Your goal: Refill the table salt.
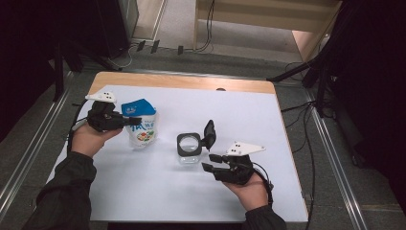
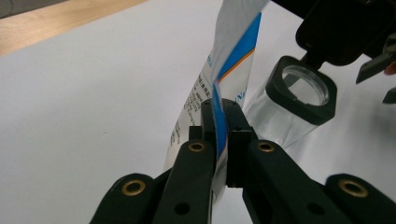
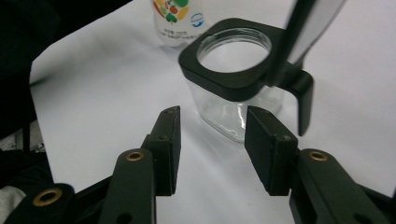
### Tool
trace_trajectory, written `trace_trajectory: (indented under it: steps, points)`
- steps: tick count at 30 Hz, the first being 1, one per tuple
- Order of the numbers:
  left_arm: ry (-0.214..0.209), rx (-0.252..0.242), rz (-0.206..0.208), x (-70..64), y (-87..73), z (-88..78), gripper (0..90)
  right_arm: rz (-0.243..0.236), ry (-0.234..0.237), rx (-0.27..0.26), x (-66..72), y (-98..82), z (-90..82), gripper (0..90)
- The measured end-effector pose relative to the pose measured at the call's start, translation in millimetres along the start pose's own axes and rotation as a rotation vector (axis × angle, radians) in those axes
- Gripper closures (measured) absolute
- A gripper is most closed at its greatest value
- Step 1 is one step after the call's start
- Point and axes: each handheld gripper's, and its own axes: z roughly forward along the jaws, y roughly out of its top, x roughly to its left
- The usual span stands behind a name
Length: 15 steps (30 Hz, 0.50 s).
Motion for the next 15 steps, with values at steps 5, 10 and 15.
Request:
trace_trajectory:
  steps: [5,10,15]
  points:
    - [-0.003,-0.020,-0.012,-10.6,7.8,-8.8,90.0,-0.012,0.039,-0.007,12.0,5.5,5.5,58.8]
    - [-0.004,-0.025,-0.028,-21.8,14.4,-18.0,90.0,-0.047,0.067,-0.019,29.8,18.4,14.3,59.3]
    - [0.006,-0.048,-0.018,-30.6,15.8,-24.9,90.0,-0.073,0.092,-0.019,41.7,27.5,25.1,59.3]
